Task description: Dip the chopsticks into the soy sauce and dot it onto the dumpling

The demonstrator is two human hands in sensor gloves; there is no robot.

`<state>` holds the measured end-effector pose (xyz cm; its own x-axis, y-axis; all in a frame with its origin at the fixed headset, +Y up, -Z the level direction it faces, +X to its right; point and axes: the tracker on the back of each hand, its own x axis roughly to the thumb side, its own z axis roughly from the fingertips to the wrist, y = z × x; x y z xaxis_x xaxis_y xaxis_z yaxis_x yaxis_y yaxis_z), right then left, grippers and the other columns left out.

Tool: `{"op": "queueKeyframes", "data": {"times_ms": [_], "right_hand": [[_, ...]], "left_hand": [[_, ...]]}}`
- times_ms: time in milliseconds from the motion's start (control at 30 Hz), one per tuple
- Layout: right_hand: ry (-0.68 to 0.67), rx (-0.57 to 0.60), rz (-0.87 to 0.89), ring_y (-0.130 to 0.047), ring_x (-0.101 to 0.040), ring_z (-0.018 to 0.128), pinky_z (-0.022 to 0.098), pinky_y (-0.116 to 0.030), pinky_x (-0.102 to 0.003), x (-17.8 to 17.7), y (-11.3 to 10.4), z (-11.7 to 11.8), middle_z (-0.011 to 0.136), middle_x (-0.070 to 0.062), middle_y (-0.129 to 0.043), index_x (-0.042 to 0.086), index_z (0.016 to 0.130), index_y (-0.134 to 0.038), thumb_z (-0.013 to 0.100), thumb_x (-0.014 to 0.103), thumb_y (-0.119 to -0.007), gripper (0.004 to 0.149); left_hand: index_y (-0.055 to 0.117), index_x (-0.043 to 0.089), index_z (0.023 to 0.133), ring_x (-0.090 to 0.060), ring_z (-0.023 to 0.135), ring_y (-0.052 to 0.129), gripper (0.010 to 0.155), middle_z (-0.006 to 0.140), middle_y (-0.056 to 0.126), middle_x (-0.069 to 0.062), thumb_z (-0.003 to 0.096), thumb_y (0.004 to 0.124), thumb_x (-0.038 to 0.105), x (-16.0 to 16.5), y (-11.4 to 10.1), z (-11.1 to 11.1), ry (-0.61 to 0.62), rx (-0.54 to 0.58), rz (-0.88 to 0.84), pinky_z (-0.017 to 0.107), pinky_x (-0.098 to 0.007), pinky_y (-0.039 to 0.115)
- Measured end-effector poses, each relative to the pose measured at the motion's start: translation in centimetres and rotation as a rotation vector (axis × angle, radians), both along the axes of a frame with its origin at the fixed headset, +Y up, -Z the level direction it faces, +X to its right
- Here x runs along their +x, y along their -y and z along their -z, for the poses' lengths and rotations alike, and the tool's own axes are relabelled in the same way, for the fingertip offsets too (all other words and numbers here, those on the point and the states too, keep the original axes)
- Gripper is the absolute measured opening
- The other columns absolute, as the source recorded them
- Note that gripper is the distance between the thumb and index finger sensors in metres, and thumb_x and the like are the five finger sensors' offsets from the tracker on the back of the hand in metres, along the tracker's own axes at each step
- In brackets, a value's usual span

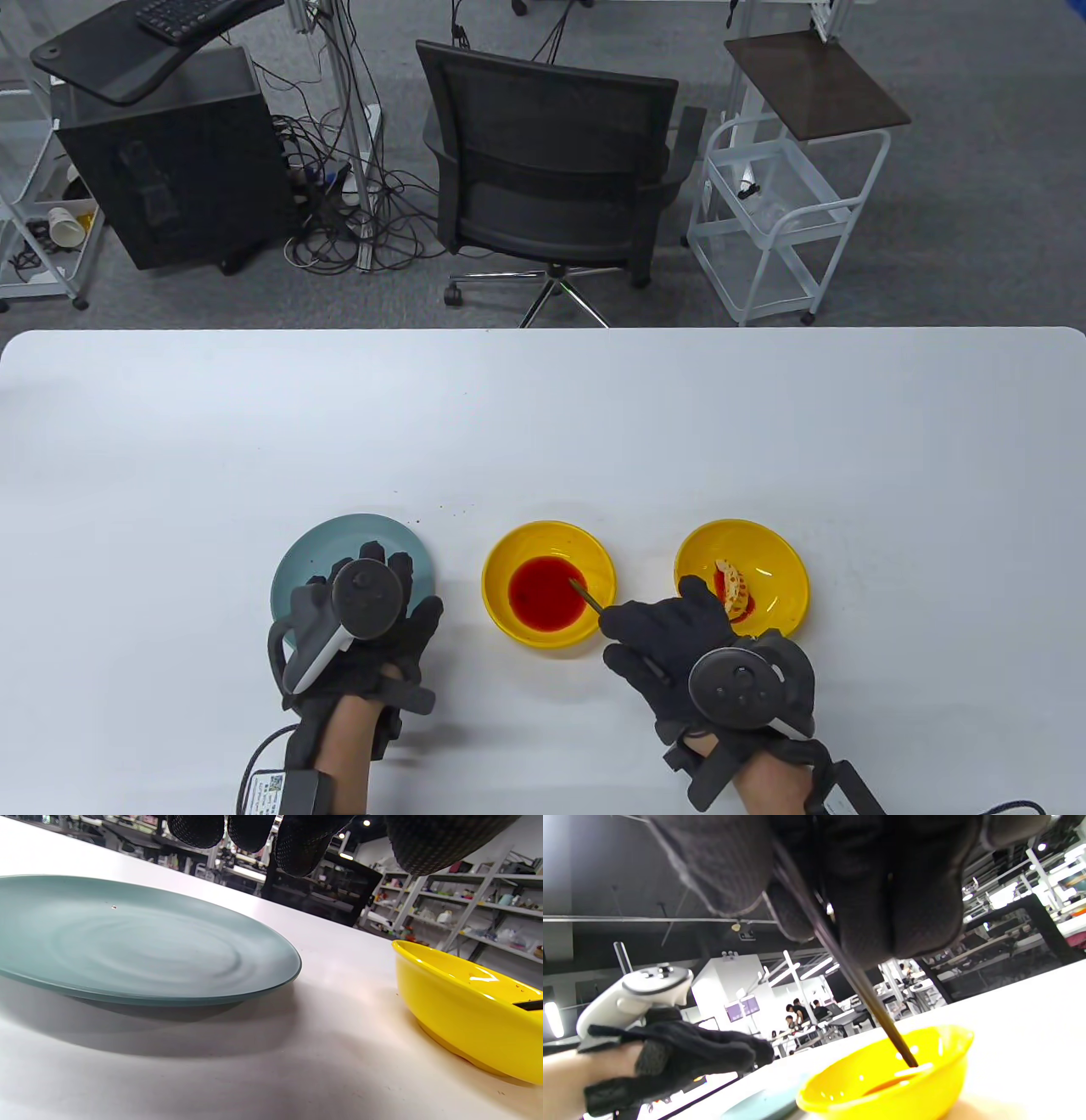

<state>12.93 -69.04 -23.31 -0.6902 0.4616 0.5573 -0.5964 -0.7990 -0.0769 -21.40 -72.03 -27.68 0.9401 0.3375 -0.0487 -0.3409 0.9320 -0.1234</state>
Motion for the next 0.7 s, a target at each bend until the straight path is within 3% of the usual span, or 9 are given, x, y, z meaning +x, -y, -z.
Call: {"op": "queueKeyframes", "data": {"times_ms": [700], "right_hand": [[-0.003,-0.09,-0.022,-0.099,-0.041,0.065,0.066,-0.055,-0.074,-0.28,1.07,0.55,0.078,-0.014,-0.098,0.018,0.083,-0.086,0.042,0.048,-0.078,0.051]], "left_hand": [[0.059,0.021,0.11,-0.047,0.107,0.051,0.077,0.119,0.043,-0.009,0.0479,0.071,0.063,-0.23,-0.09,-0.04,-0.003,0.002,-0.011,0.072,-0.073,0.036]]}}
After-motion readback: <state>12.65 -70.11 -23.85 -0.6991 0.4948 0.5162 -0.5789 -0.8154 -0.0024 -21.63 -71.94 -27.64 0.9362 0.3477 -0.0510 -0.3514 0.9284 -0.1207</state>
